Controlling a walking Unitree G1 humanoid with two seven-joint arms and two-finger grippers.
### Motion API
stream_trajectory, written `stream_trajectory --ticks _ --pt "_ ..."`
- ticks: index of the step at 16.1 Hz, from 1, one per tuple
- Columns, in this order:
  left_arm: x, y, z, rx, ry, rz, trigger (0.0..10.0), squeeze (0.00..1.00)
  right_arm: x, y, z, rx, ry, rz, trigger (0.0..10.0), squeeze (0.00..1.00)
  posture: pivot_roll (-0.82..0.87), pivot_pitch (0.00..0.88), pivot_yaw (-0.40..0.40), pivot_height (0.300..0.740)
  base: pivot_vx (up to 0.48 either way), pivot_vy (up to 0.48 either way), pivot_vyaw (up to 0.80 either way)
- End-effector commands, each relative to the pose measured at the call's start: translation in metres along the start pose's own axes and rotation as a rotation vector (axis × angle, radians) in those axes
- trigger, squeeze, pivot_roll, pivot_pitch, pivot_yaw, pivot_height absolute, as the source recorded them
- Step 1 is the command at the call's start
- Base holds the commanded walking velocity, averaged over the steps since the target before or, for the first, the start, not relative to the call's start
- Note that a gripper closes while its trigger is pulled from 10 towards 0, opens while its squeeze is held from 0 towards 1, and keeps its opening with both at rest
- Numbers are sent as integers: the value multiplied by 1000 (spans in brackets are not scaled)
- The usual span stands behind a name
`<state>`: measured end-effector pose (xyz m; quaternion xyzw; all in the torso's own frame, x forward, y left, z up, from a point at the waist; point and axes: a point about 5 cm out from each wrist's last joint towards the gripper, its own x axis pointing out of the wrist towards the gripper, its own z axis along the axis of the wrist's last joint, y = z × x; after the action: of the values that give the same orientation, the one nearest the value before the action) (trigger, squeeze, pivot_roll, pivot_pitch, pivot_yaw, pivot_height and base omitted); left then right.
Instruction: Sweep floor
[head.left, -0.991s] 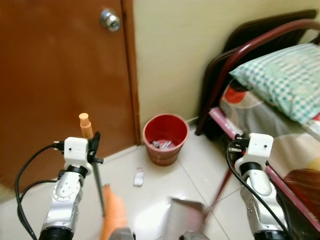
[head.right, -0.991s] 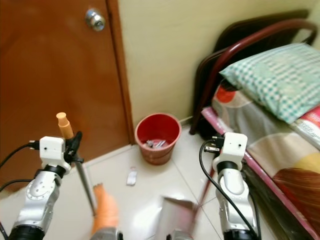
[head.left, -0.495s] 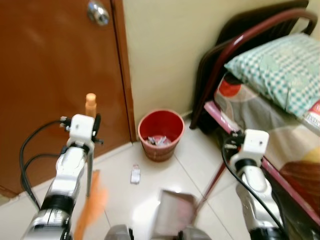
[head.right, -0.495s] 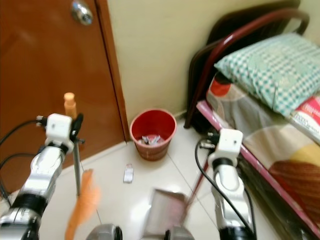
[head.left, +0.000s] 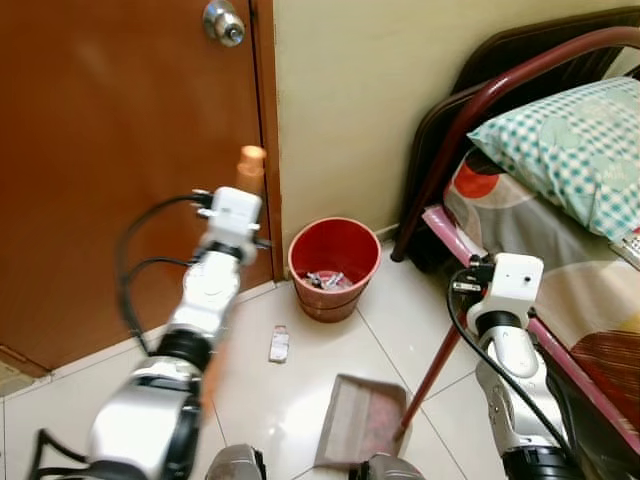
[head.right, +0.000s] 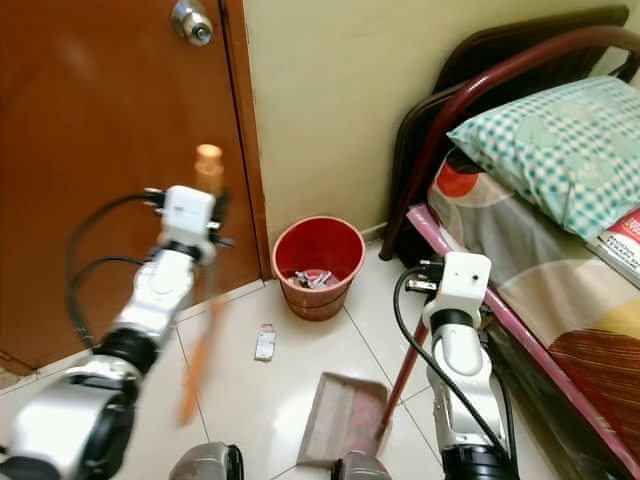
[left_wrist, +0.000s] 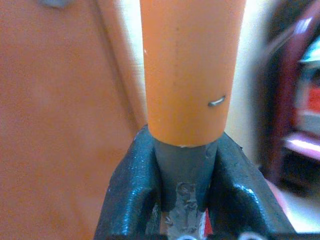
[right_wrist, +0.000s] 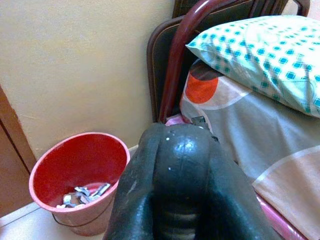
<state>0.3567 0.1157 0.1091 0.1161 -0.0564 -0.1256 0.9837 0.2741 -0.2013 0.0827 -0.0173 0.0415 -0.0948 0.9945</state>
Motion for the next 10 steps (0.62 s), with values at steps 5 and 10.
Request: stream_trajectory --ticks 5,10 --pt "-11 -59 1 -108 -49 -431 10000 0 9 -21 0 -125 9 -120 10000 0 -20 92 -27 740 0 0 0" --pt "-29 -50 1 -279 -72 -423 10000 0 34 -22 7 -199 -16 -147 10000 0 22 121 -33 740 0 0 0"
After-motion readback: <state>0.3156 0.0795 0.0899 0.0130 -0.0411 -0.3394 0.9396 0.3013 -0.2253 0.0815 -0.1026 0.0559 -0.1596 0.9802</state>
